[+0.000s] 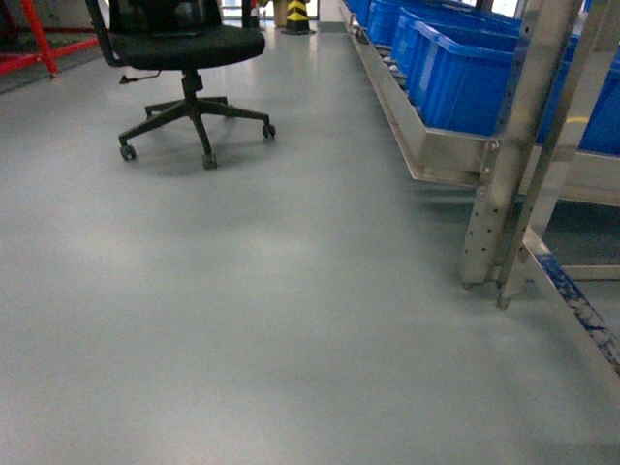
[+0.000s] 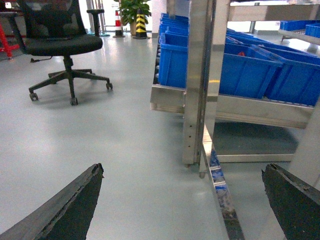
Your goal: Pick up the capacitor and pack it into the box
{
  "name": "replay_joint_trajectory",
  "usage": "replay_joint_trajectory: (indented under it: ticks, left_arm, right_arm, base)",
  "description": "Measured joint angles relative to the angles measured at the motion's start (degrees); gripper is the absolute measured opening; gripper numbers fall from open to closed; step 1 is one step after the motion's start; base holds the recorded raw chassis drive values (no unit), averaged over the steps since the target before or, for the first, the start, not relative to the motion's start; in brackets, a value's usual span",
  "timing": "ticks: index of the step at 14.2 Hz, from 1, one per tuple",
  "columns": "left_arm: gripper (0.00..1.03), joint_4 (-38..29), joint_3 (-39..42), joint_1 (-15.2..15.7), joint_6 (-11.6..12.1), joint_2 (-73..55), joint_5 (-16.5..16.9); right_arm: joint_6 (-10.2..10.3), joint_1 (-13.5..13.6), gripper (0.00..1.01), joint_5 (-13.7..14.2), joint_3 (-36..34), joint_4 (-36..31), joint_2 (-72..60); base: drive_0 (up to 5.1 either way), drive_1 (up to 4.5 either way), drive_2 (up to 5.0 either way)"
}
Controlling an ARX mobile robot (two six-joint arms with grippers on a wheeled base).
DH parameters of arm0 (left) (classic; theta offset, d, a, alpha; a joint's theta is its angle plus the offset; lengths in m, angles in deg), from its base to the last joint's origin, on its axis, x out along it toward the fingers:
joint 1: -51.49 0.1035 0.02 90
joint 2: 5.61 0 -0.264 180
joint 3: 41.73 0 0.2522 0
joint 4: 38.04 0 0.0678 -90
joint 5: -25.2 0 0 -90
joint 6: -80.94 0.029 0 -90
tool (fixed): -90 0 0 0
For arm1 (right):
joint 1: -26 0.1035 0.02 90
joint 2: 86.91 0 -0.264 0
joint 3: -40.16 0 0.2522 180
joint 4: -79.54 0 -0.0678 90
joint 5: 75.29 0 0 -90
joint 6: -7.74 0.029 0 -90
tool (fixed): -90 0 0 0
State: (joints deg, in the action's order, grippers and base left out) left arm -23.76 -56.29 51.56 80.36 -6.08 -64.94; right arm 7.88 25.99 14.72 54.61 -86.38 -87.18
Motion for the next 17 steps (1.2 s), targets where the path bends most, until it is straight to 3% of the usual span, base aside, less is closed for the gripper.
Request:
replay_joint_trajectory:
  ticks: [17]
  left_arm:
    - [0.44, -0.11, 0.0, -0.04, 0.0, 0.0, 0.13]
  right_arm:
    - [0.0, 0.0, 0.98, -0.02, -0.02, 0.09, 0.0]
  base:
    - [-5.0, 2.49, 2.5]
